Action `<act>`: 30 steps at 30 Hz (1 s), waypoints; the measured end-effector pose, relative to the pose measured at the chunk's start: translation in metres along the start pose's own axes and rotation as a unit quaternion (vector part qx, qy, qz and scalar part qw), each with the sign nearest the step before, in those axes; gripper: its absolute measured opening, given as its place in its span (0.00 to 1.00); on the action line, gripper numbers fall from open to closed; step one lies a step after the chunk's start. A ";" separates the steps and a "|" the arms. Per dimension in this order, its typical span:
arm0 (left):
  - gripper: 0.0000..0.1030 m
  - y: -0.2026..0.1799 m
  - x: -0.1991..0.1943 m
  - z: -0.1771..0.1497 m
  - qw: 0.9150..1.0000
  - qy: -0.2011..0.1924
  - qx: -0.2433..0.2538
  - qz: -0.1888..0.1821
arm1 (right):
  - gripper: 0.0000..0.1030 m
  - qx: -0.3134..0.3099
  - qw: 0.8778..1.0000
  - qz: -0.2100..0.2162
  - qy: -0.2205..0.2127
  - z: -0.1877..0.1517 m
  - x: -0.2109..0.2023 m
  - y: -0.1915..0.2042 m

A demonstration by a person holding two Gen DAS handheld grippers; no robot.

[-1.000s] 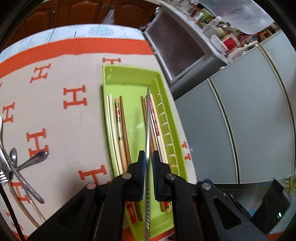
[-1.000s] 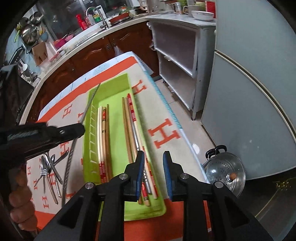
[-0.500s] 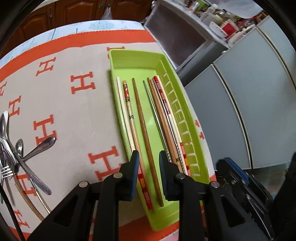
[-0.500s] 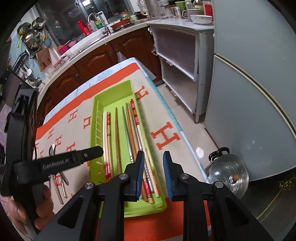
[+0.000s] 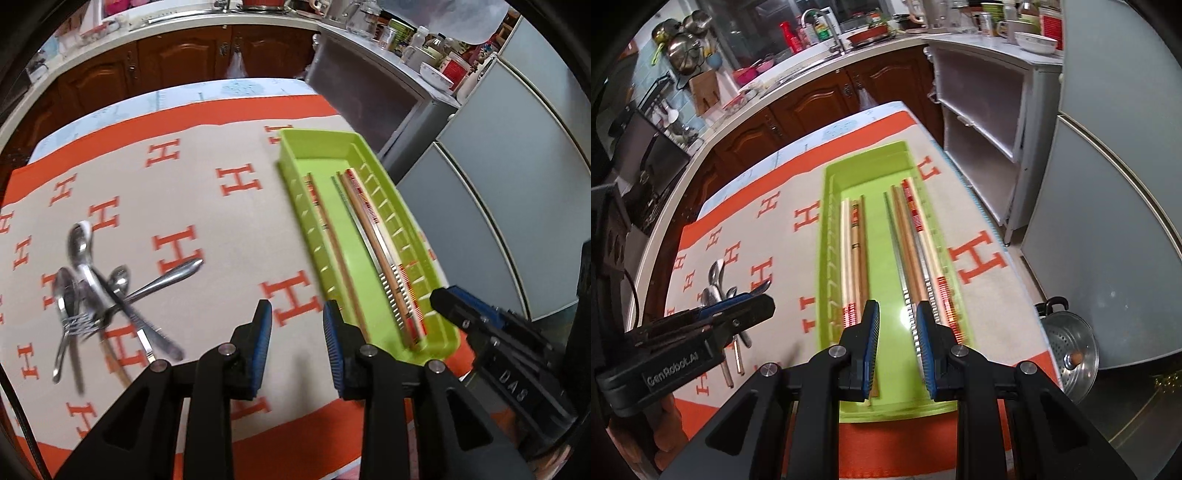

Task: Organize utensils
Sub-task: 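Open both tools and move them back over the utensil pile, then grasp a metal spoon with the right tool while the left grasps another spoon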

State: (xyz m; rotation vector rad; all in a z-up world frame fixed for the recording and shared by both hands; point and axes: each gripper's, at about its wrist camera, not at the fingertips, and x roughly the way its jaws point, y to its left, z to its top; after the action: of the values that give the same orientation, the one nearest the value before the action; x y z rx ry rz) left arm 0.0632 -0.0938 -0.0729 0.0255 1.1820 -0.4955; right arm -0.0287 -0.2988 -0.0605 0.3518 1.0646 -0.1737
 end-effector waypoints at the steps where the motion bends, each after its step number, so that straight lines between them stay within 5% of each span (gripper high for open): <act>1: 0.26 0.005 -0.003 -0.003 1.000 -0.002 -0.001 0.004 | 0.20 -0.004 1.000 0.003 0.001 -0.001 0.000 0.006; 24: 0.30 0.161 -0.100 -0.047 0.986 -0.070 -0.132 0.068 | 0.21 -0.161 0.983 0.068 0.062 -0.002 0.027 0.158; 30: 0.30 0.213 -0.103 -0.048 0.982 -0.064 -0.173 0.050 | 0.35 -0.200 0.970 0.100 0.095 0.000 0.048 0.211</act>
State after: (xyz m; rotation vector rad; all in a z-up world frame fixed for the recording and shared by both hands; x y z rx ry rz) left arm 0.0731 0.1465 -0.0508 -0.2423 1.1205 -0.1948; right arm 0.0591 -0.1006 -0.0613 0.1096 1.2148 0.2592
